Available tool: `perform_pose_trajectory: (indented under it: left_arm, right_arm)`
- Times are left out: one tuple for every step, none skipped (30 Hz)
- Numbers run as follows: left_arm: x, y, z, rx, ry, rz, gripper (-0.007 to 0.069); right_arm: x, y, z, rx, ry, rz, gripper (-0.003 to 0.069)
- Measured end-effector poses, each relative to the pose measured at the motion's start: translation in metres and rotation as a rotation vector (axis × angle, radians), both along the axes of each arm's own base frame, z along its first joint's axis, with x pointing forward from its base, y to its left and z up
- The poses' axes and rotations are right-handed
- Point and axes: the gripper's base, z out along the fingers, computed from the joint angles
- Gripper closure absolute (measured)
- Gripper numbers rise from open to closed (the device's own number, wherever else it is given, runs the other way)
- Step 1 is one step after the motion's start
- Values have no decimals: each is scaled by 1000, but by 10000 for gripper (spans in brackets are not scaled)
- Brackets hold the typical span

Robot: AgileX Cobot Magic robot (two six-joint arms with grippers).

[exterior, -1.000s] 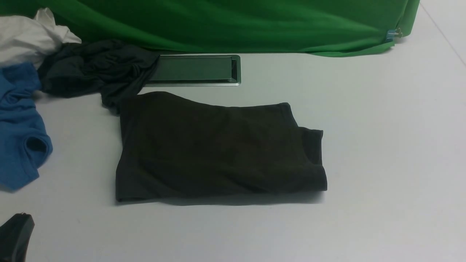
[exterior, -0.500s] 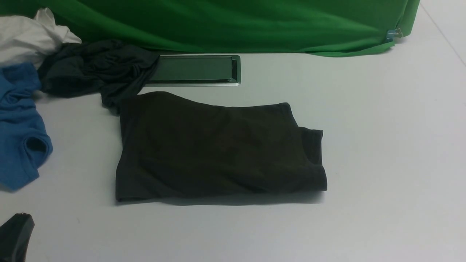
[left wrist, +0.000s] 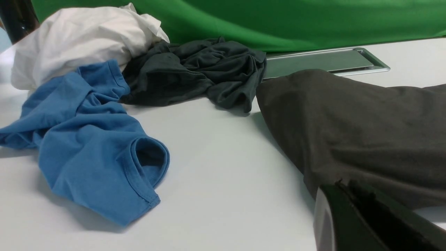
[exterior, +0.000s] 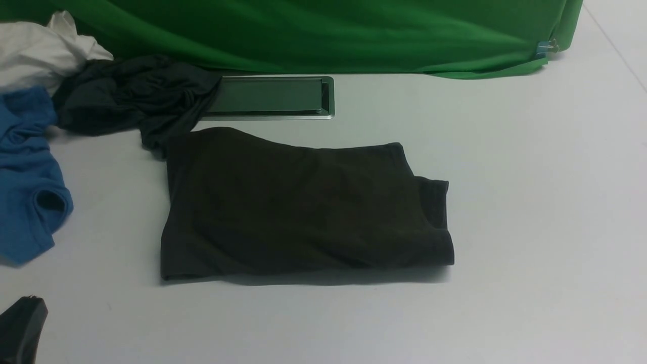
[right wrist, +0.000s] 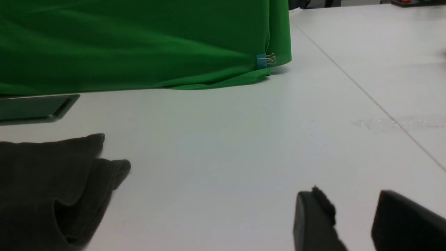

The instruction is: Fold a long-sleeved shirt on a white desktop.

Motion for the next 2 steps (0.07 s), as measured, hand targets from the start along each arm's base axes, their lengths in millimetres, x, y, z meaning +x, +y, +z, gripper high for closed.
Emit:
perform_pose_trajectory:
  left_arm:
    - [0,0,0,0,0,0,605]
    - [0,0,0,0,0,0,605]
  right_arm:
    - [0,0,0,0,0,0,417]
    - [0,0,0,0,0,0,417]
